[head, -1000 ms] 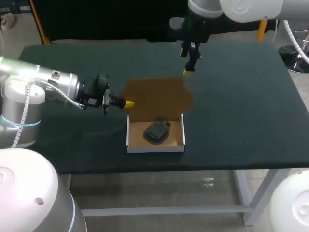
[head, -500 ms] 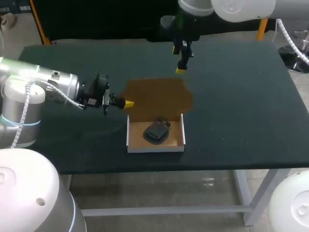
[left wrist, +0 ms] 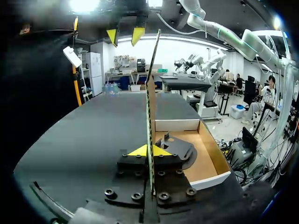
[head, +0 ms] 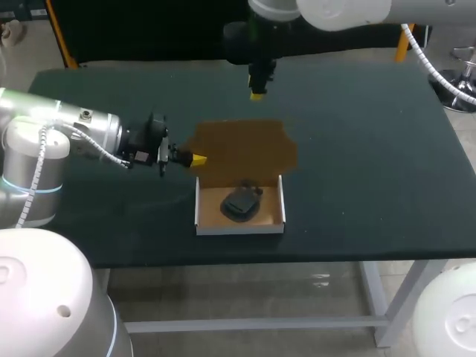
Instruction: Assemble the packaging by folding the flat box into shape, placing the metal phone stand inside, and closing the box properly
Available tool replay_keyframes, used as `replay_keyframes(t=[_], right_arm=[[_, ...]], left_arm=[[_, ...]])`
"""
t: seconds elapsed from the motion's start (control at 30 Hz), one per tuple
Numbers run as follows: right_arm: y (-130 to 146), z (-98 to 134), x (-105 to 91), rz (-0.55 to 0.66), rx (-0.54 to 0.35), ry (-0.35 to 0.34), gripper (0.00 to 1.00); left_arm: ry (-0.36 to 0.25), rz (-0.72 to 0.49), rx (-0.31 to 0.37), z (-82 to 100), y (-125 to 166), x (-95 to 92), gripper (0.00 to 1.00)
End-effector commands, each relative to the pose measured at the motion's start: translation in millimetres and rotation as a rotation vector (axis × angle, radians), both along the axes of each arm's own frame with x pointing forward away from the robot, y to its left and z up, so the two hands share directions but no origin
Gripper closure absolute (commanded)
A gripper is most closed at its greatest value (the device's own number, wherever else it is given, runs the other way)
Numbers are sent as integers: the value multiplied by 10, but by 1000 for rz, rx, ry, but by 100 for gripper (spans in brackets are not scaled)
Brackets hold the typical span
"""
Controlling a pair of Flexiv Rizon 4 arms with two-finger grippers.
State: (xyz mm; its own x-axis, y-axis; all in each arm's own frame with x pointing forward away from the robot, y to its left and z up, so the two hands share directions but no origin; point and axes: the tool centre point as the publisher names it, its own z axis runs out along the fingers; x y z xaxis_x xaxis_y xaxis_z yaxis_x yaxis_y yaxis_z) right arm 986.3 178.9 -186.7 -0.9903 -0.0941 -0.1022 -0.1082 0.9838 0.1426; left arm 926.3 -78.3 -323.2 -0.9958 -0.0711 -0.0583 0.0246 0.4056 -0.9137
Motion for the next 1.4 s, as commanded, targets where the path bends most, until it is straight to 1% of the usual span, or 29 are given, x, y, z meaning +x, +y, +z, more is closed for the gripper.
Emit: replay_keyframes(t=[0.03, 0.2, 0.3, 0.5, 0.83, 1.07, 1.4], right_arm=[[150, -9, 65, 0, -46, 12, 63], [239, -75, 90, -5, -66, 13, 69], [282, -116, 99, -4, -70, 19, 67], [351, -209, 95, 0, -69, 32, 68], [384, -336, -106, 3, -70, 45, 69], [371, -324, -235, 3, -78, 35, 69], [359, -332, -355, 11, -81, 29, 73]], left_arm=[[-1, 0, -1, -12, 1, 0, 100], [-1, 0, -1, -12, 1, 0, 100], [-1, 0, -1, -12, 1, 0, 100], [-1, 0, -1, -12, 1, 0, 100], [-1, 0, -1, -12, 1, 0, 100], [-1, 0, -1, -12, 1, 0, 100], [-1, 0, -1, -12, 1, 0, 100]])
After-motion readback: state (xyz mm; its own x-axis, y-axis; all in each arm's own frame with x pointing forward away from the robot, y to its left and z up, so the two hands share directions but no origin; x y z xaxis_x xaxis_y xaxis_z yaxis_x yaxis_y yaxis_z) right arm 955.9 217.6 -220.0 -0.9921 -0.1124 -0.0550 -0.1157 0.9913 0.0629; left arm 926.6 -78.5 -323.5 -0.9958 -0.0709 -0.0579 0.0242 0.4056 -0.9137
